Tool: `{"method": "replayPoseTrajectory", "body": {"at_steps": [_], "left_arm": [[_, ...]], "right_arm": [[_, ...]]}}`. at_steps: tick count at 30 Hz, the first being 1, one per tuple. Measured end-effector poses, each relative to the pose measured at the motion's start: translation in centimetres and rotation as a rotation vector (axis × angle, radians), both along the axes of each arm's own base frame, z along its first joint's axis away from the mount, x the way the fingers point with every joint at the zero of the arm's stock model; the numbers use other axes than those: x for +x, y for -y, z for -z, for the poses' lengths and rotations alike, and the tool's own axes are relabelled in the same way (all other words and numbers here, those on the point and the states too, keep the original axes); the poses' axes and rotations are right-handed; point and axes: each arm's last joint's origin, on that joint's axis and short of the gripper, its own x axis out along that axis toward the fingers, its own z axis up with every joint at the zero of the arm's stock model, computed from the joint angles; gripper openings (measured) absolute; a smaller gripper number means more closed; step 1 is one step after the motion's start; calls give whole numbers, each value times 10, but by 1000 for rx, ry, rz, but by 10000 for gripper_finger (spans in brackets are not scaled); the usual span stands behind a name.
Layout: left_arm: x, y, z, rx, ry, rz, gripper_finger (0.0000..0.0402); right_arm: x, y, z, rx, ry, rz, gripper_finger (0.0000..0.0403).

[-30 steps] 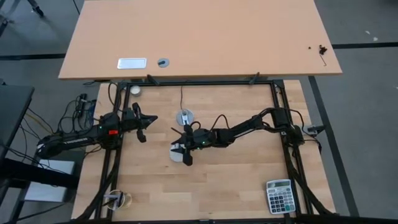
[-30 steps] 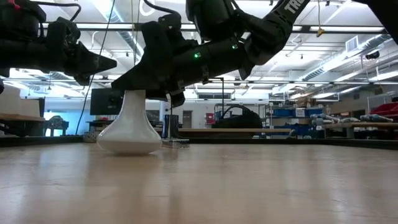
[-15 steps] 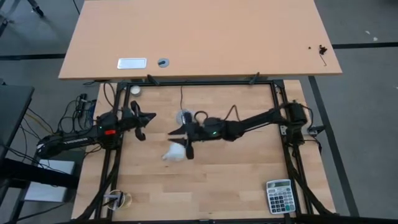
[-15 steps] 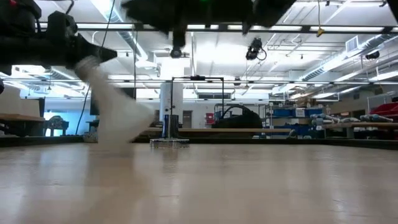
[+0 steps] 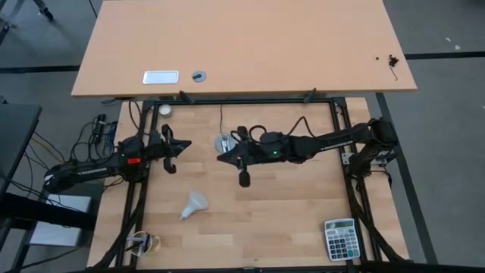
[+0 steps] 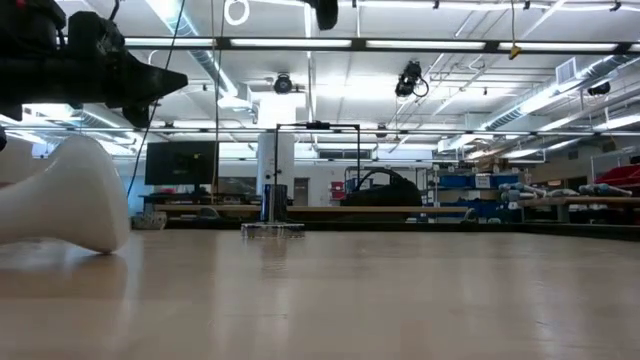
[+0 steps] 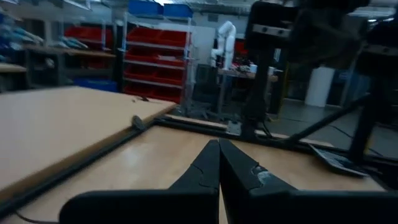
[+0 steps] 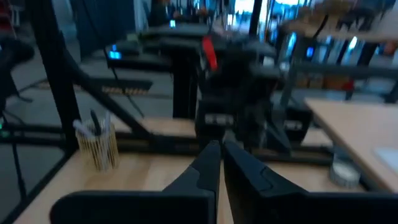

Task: Screw lightbulb
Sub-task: Insert the white light bulb into the silver lamp

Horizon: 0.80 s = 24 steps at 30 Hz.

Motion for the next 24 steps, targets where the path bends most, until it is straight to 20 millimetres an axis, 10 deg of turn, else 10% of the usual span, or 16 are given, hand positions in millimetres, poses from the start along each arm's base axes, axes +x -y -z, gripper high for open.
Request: {"method": "replayPoseTrajectory", "body": {"at_steps": [15,24], "left_arm": [[18,8,-24,-85,-184,140,1],[22,4,-7,-147,-360,25,0]], "right_arm": [[0,-5,30,74,-202,-82,8],[47,-46,105,300,-215,-239,11]]}}
